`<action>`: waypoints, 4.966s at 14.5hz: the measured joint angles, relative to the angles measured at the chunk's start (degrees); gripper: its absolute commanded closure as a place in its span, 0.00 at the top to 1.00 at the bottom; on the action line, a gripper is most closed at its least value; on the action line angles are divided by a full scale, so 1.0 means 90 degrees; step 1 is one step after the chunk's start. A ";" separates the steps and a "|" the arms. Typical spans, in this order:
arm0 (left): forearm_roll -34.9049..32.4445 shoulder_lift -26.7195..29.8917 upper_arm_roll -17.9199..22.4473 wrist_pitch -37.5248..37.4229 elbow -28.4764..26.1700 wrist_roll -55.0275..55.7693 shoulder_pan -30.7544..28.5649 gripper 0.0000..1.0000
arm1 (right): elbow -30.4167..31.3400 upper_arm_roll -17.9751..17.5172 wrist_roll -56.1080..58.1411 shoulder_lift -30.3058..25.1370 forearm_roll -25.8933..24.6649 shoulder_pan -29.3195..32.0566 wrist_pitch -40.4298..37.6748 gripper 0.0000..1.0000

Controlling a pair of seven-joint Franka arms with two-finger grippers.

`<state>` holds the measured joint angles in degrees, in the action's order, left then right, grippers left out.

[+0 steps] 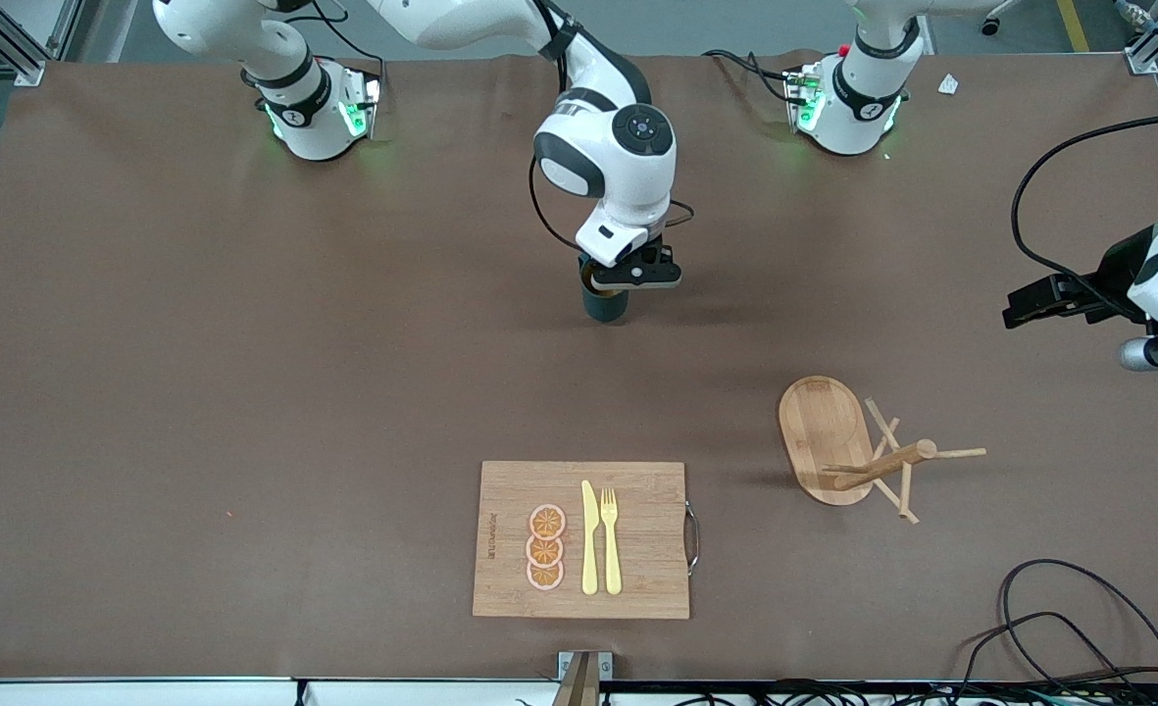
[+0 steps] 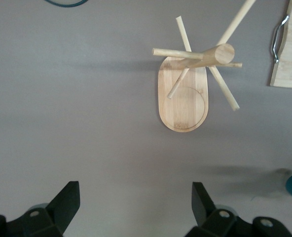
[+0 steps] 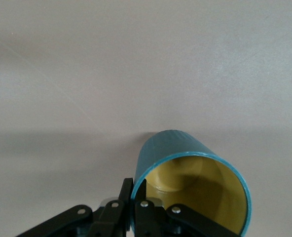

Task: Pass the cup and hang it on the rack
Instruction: 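Set the mug down, open the right gripper while the left gripper approaches, then grasp the mug handle with the left gripper while the right gripper withdraws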

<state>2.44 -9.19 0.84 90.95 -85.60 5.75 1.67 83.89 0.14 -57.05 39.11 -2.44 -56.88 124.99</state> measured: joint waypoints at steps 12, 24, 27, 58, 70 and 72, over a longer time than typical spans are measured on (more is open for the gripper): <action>-0.0040 -0.0002 -0.0294 -0.0002 0.0033 0.3521 0.1177 1.00 | -0.0281 0.0001 -0.0007 0.0411 -0.0115 -0.0048 0.0010 0.17; -0.0324 -0.0012 -0.0388 0.0030 0.0034 0.5437 0.2250 1.00 | -0.0361 0.0064 -0.0067 0.0413 -0.0115 -0.0044 -0.0003 0.76; -0.0550 -0.0032 -0.0417 0.0060 0.0032 0.5753 0.2453 1.00 | -0.0428 0.0076 -0.0067 0.0406 -0.0115 -0.0034 -0.0040 0.82; -0.2263 -0.1574 -0.0467 0.0661 0.0141 1.0431 0.5581 1.00 | -0.0658 0.0781 0.3130 -0.2768 -0.0186 0.4338 -0.3903 1.00; -0.4187 -0.3963 -0.0475 0.0687 0.0513 1.3064 0.7202 0.99 | -0.0168 0.0950 0.5888 -0.3686 -0.0176 0.5835 -0.3349 1.00; -0.4277 -0.4181 -0.0476 0.0688 0.0522 1.3311 0.7242 0.98 | 0.0045 0.0953 0.6025 -0.3901 -0.0173 0.5903 -0.3252 1.00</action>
<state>-36.06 -46.81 -3.44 97.14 -80.90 125.55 66.85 84.30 8.71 -2.82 4.00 -3.99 -3.75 95.72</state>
